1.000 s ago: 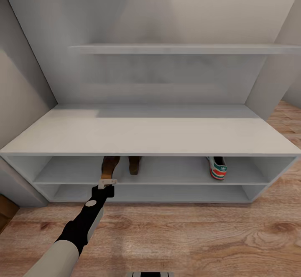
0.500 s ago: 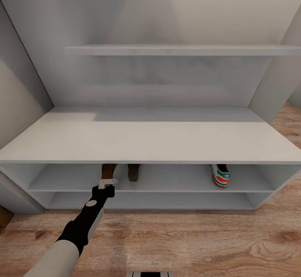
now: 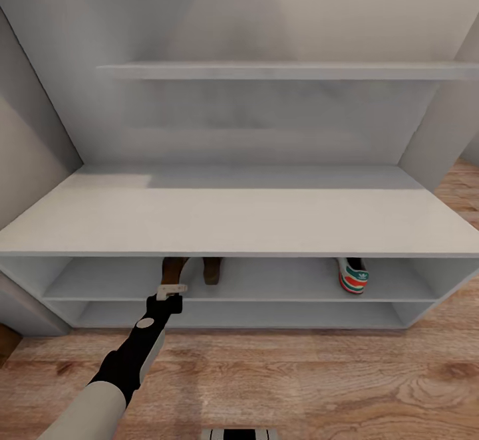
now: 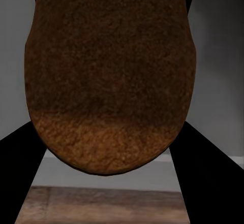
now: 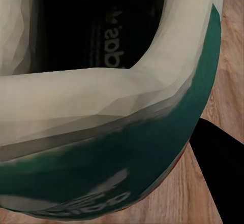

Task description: Pick up the two gym shoes and the two sandals from the corridor floor and place them onto the hallstand (shoe rack) in the corridor, making sure they are on the rack and not on the floor. Arrange them so the two gym shoes are next to each other and the two sandals are next to each other.

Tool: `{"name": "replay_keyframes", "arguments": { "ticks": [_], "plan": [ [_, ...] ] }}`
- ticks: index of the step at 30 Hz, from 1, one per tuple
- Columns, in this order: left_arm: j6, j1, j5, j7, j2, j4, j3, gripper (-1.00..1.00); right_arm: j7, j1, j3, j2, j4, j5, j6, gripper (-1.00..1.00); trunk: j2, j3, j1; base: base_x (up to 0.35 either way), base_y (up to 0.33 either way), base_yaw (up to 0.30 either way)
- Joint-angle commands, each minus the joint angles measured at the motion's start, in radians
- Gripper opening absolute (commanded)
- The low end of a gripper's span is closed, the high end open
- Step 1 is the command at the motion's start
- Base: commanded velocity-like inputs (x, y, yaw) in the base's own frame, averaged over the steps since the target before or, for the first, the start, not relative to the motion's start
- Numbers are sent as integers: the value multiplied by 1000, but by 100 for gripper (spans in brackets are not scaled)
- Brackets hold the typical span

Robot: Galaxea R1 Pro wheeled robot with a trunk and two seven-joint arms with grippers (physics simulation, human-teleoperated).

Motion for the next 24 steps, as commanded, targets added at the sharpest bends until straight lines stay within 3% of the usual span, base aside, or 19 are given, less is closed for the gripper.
{"name": "replay_keyframes", "arguments": {
  "ticks": [1, 16, 24],
  "plan": [
    [6, 0, 2, 7, 1, -2, -4, -100, 9, -1, -1, 0, -1, 10, 4, -100, 0, -1, 0, 0, 0, 0],
    [4, 0, 2, 7, 1, -2, -4, -100, 8, -1, -1, 0, -1, 10, 4, -100, -1, -9, 1, 2, 0, 0],
    [4, 0, 2, 7, 1, -2, -5, -100, 8, -1, -1, 0, -1, 10, 4, -100, -1, -9, 1, 160, 0, 0]
  ]
}}
